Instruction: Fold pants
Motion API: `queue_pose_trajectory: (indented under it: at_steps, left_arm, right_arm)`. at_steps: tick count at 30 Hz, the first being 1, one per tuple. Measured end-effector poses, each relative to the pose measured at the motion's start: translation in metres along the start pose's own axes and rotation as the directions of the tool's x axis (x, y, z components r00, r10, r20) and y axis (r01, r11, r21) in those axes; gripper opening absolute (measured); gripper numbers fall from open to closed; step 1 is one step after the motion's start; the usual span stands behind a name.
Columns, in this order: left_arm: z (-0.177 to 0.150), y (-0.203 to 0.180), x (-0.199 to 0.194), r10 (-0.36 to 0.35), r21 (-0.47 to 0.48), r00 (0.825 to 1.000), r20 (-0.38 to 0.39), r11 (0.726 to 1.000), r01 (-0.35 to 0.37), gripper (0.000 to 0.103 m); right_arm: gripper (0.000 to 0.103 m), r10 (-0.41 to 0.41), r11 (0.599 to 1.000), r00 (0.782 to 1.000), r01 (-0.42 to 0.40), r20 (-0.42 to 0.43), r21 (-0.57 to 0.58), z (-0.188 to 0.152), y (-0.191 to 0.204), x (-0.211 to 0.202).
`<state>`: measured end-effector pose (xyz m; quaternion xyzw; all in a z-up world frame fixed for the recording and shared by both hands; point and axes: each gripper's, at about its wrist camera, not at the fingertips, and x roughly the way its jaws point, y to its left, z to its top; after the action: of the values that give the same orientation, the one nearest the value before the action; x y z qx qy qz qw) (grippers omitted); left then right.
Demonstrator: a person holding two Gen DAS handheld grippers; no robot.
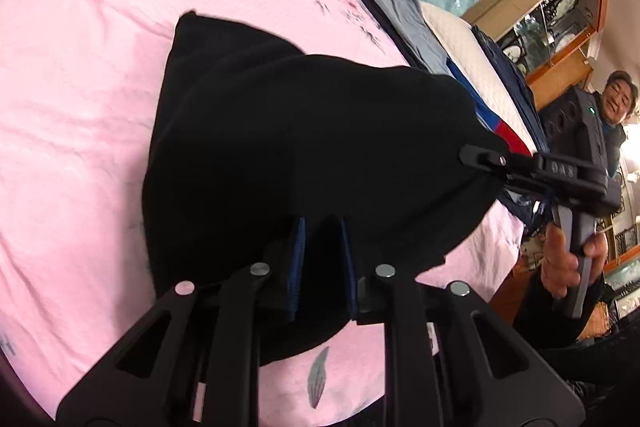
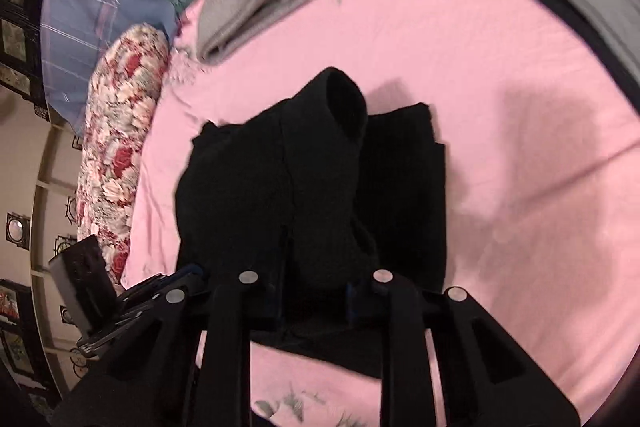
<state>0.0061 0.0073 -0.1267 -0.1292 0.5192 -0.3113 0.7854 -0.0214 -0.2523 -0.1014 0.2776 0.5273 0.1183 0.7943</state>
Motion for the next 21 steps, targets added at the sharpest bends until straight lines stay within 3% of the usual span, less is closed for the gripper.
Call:
queue_pose_trajectory:
  at_steps: [4, 6, 7, 10, 12, 14, 17, 19, 21]
  left_arm:
    - [0.003, 0.005, 0.008, -0.017, -0.009, 1.0, -0.016, 1.0, 0.016, 0.018]
    - [0.001, 0.005, 0.004, -0.021, 0.001, 1.0, -0.019, 1.0, 0.021, 0.018]
    - [0.0, 0.004, 0.001, -0.018, 0.006, 1.0, -0.023, 1.0, 0.018, 0.018]
    - [-0.004, 0.002, -0.005, -0.004, 0.019, 1.0, -0.021, 1.0, 0.005, 0.019]
    - [-0.009, 0.001, -0.007, 0.006, 0.029, 1.0, -0.019, 1.0, -0.005, 0.019]
    - [-0.01, 0.002, -0.008, 0.001, 0.023, 1.0, -0.022, 1.0, 0.0, 0.019]
    - [-0.011, 0.004, -0.011, 0.002, 0.012, 1.0, -0.026, 1.0, -0.001, 0.019]
    - [-0.012, 0.005, -0.011, 0.005, 0.003, 0.999, -0.038, 1.0, -0.005, 0.019]
    - [-0.013, 0.004, -0.013, 0.008, -0.001, 0.999, -0.045, 1.0, -0.008, 0.019]
  right_arm:
    - [0.022, -0.075, 0.997, 0.997, 0.075, 0.032, 0.018, -0.027, -0.001, -0.013]
    - [0.031, -0.143, 0.989, 0.99, 0.143, -0.01, 0.044, -0.032, -0.017, 0.011]
    - [0.032, -0.134, 0.99, 0.991, 0.135, -0.017, 0.048, -0.032, -0.021, 0.019]
    - [0.043, -0.187, 0.982, 0.982, 0.187, -0.028, -0.015, -0.025, -0.006, 0.008]
    - [0.052, -0.287, 0.954, 0.956, 0.291, 0.068, -0.074, -0.016, 0.013, -0.016]
    - [0.056, -0.323, 0.927, 0.934, 0.345, 0.154, -0.147, -0.006, 0.04, -0.033]
    - [0.06, -0.219, 0.919, 0.965, 0.255, 0.146, -0.302, 0.018, 0.089, -0.024]
    - [0.063, -0.111, 0.893, 0.993, 0.112, 0.028, -0.436, 0.037, 0.13, 0.013]
    - [0.063, -0.095, 0.869, 0.989, 0.028, -0.112, -0.495, 0.056, 0.161, 0.061]
